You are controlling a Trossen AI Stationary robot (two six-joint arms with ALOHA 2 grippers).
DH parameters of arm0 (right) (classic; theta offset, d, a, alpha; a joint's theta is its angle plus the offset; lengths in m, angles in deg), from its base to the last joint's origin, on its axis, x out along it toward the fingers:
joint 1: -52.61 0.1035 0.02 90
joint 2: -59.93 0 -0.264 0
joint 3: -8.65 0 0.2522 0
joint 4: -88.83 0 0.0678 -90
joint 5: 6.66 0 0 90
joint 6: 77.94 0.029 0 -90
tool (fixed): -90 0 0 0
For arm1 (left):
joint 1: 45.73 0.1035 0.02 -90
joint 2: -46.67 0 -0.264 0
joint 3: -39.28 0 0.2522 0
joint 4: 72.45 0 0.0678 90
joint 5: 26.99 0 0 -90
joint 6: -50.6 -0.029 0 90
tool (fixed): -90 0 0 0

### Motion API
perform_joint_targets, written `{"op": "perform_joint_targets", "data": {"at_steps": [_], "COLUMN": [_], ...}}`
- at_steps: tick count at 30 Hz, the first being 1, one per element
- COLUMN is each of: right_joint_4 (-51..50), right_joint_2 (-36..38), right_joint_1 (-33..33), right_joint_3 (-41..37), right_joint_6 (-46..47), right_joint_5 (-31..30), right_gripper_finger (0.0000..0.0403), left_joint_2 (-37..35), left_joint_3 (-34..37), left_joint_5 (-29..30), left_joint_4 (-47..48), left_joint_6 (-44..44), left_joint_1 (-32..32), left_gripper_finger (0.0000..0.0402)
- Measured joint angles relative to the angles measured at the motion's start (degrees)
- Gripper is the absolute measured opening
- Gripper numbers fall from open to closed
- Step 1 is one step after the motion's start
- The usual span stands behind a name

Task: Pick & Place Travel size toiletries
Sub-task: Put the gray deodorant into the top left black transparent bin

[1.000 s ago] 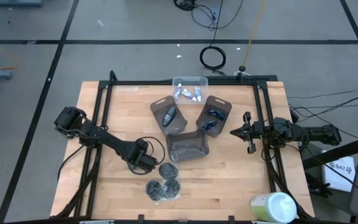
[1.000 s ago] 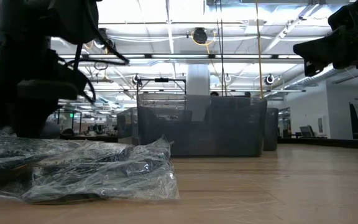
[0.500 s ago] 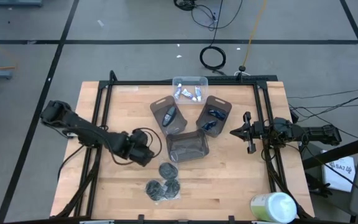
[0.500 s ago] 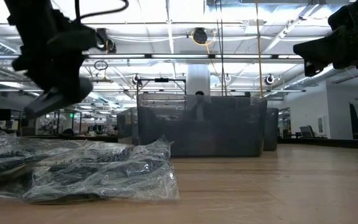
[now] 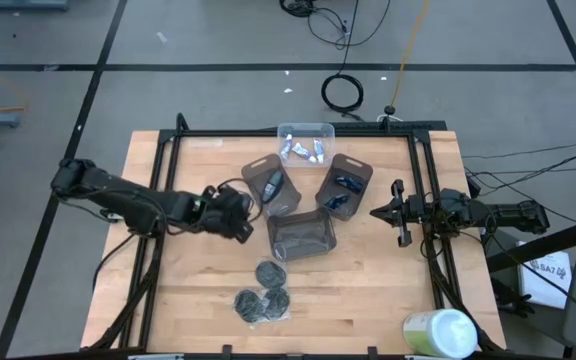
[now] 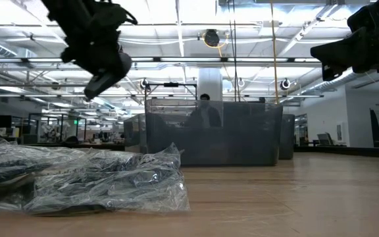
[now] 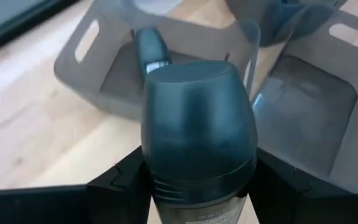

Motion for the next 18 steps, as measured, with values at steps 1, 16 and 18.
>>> {"op": "perform_joint_targets", "data": {"at_steps": [1,16,18], "right_joint_4": [0.0,0.0,0.0], "right_joint_2": [0.0,0.0,0.0], "right_joint_1": [0.0,0.0,0.0], "right_joint_3": [0.0,0.0,0.0], "right_joint_6": [0.0,0.0,0.0], "right_joint_5": [0.0,0.0,0.0], "right_gripper_finger": [0.0004,0.0004,0.0004], "left_joint_2": [0.1,0.0,0.0], "left_joint_3": [0.0,0.0,0.0], "left_joint_5": [-0.3,-12.0,-14.2], "left_joint_4": [-1.0,-22.4,-25.5], "left_joint_6": [-1.9,-29.9,-32.7], "left_joint_1": [0.9,13.6,15.1], "left_gripper_finger": [0.0200,0.0200,0.0201]}}
